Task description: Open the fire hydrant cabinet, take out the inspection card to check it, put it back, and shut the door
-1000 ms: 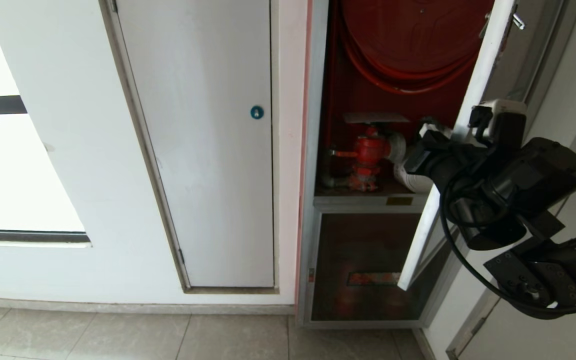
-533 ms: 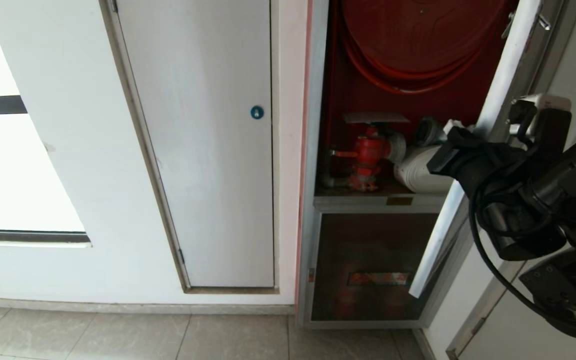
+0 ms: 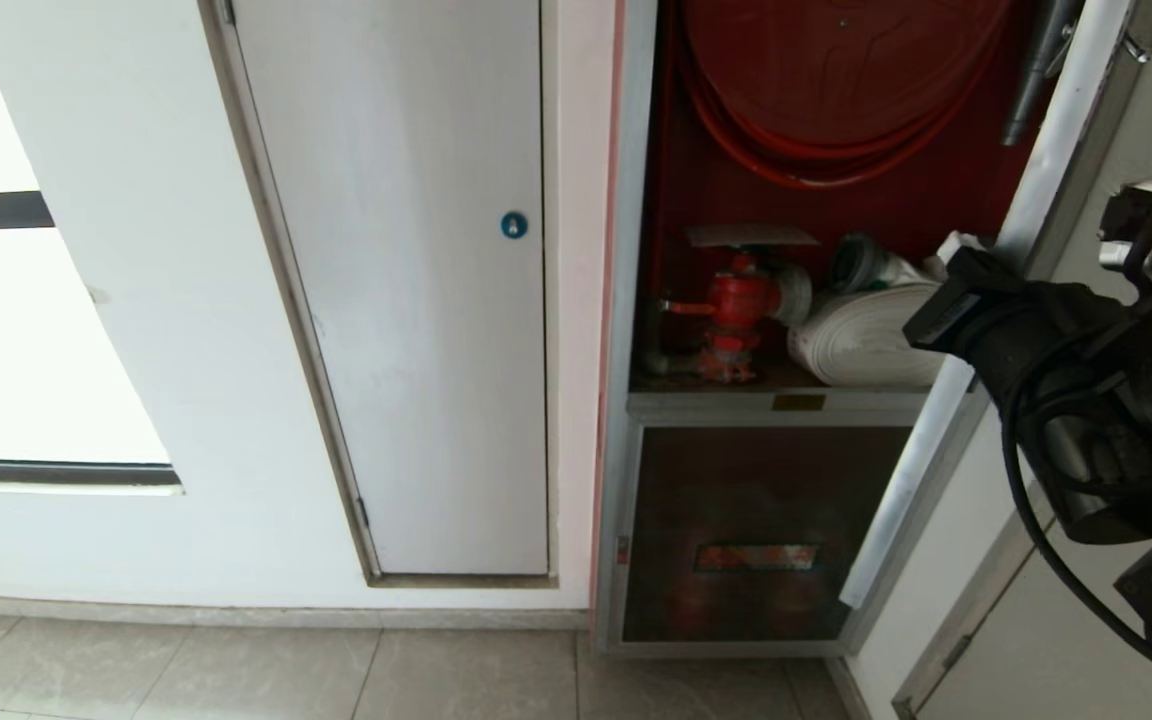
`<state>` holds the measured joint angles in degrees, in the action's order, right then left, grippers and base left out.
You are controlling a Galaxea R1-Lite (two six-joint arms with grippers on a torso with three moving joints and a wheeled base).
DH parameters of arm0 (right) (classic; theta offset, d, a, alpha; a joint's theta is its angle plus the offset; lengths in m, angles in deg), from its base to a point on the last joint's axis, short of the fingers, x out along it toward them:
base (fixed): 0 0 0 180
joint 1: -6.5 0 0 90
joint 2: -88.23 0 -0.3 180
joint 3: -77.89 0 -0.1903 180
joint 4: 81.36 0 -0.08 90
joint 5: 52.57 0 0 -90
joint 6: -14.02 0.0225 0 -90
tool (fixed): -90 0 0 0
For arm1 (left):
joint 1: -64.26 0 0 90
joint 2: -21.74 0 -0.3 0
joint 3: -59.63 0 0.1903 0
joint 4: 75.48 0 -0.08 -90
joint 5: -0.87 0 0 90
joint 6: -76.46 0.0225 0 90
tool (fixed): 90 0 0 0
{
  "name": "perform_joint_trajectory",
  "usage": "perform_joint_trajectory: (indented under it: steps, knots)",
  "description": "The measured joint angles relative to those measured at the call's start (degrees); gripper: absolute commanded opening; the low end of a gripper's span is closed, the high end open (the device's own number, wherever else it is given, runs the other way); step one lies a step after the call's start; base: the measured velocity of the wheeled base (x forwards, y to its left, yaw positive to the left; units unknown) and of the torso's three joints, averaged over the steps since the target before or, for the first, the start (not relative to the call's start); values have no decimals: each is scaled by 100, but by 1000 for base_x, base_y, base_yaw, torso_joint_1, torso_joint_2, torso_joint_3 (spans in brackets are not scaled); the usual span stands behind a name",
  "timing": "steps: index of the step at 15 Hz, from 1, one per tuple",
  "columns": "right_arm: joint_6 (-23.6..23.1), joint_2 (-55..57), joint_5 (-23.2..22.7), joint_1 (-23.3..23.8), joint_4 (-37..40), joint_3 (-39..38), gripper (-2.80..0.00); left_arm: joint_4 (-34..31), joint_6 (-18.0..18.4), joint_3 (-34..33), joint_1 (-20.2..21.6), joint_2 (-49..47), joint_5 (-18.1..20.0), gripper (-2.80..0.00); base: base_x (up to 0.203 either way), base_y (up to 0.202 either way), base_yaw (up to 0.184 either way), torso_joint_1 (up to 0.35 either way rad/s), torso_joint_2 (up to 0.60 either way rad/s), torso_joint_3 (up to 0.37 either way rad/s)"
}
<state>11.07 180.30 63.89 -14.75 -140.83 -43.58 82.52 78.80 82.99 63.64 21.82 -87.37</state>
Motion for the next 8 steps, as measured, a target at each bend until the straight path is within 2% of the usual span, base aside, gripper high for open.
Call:
perform_joint_trajectory:
  steps: [3,8]
  knots:
    - [15,-250,139,29,389,-48,-280,1,0,0,0,0,2,-280,0,0,0,0,0,0]
    - [17,-571,288,102,598,-75,-280,1,0,0,0,0,0,-280,0,0,0,0,0,0]
